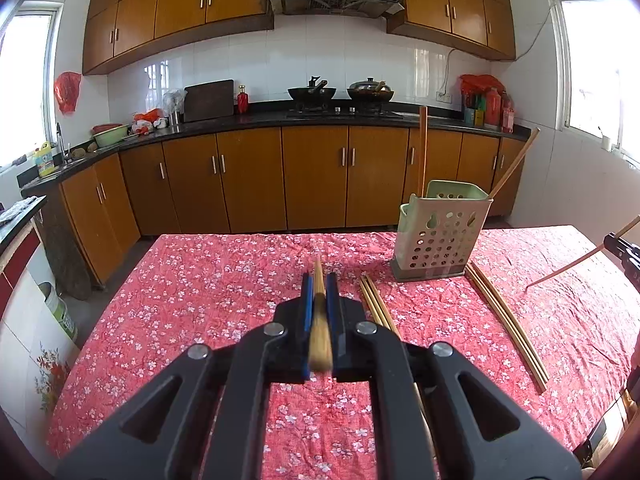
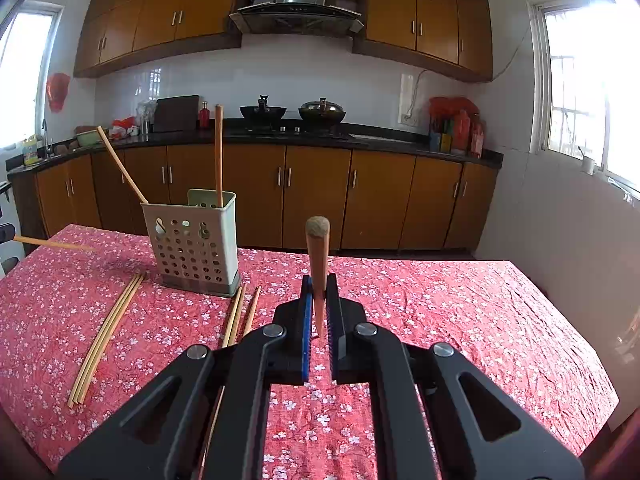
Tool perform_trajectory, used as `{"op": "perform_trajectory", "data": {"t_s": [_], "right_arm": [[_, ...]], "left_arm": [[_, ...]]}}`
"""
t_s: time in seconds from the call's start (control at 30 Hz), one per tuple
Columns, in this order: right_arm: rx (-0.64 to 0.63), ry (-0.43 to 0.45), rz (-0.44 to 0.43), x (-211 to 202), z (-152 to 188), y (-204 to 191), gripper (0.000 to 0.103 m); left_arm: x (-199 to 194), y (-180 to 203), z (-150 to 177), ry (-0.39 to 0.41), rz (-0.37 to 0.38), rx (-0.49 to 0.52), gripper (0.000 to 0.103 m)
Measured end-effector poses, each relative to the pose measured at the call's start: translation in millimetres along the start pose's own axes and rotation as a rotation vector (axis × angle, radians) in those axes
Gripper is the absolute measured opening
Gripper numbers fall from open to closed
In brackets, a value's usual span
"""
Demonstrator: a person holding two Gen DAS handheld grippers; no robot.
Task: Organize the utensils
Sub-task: 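Lift both held chopsticks and carry them above the utensil holder, then open both grippers to drop the chopsticks into the utensil holder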
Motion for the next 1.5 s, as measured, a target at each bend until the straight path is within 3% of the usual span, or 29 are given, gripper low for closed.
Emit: {"op": "perform_trajectory", "data": {"t_s": [0.5,0.87,0.97,1.2,1.37,1.5], "right_arm": [[-0.019,0.012,-0.006,-2,-5,-3,0.007],[0.100,0.199,-0.221,-28,-102,-24,0.007],[0.077,0.281,-0.258,-39,-131,-38,0.007],[-0.035,0.445,-0.264,-40,-178,-66,0.007],[-0.054,0.459,-0.282,-11,-185,-69,0.007],[-0.051,0.408,-0.276,19,-179,-68,0.007]], "left_arm": [[-7,3,-15,0.034,0.011,0.004,0.008],[-49,33,-98,0.156,0.150,-0.051,0.007],[-61,45,-128,0.213,0.187,-0.075,0.007],[-69,74,-185,0.331,0.194,-0.104,0.007],[-47,93,-201,0.343,0.203,-0.140,0.007],[-20,109,-204,0.325,0.204,-0.134,0.007]]}}
Point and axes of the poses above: each gripper's, at about its wrist camera, not at the fingertips, and x roughly the way its jaws point, y to its right, z to its underside, the point moved 9 cm from there along x, roughly the way its jaws point, and after that the axes turned 14 degrees about -z, right-handed, at the moved point
